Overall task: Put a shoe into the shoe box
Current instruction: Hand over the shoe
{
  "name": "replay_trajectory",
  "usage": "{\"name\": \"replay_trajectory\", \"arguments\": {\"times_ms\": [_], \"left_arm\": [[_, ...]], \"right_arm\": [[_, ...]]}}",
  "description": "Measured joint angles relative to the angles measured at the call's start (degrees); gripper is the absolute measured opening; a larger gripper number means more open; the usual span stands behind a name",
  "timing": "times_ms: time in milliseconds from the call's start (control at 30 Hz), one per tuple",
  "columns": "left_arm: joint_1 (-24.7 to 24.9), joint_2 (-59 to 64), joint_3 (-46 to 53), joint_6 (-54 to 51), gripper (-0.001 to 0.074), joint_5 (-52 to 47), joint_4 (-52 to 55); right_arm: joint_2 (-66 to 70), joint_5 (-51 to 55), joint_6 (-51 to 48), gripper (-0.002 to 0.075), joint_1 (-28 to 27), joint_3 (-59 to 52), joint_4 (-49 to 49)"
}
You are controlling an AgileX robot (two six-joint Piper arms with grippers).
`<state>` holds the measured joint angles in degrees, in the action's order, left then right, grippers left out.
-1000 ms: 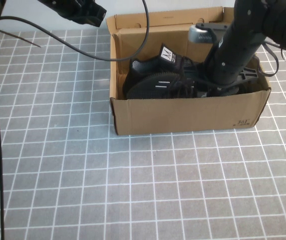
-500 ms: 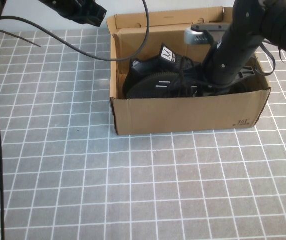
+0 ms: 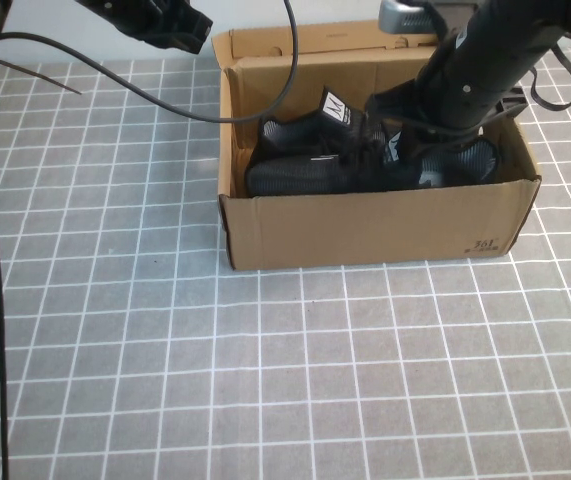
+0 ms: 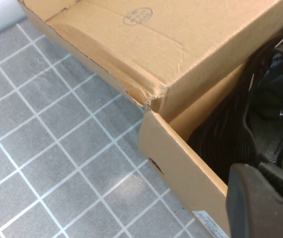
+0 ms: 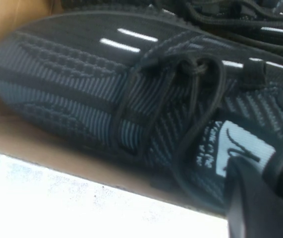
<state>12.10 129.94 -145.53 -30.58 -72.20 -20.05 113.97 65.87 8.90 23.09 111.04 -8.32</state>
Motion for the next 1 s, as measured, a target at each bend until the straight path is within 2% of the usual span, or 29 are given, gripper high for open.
{"name": "replay_trajectory", "arguments": {"times_ms": [467,567,700,767,833,1000], "left_arm": [[0.0,0.0,0.0,0.0,-0.0001,0.0,-1.9],[0.0,0.0,0.0,0.0,-0.0001,0.0,-2.3],[0.0,0.0,0.0,0.0,-0.0001,0.0,-2.4],[0.0,0.0,0.0,0.0,-0.0001,0.0,-2.5],[0.0,0.0,0.0,0.0,-0.0001,0.0,-3.1],[0.0,0.2,0.0,-0.1,-0.0001,0.0,-4.5]], "right_arm": [[-0.9,0.8,0.0,0.0013,0.0,-0.1,0.1],[-0.4,1.0,0.0,0.0073,0.0,-0.1,0.1],[-0.4,1.2,0.0,0.0236,0.0,-0.1,0.1],[-0.5,1.2,0.0,0.0293,0.0,-0.1,0.1],[-0.7,1.2,0.0,0.0315,0.0,-0.1,0.1],[-2.3,1.2,-1.1,0.0311,0.0,-0.1,0.4]]}}
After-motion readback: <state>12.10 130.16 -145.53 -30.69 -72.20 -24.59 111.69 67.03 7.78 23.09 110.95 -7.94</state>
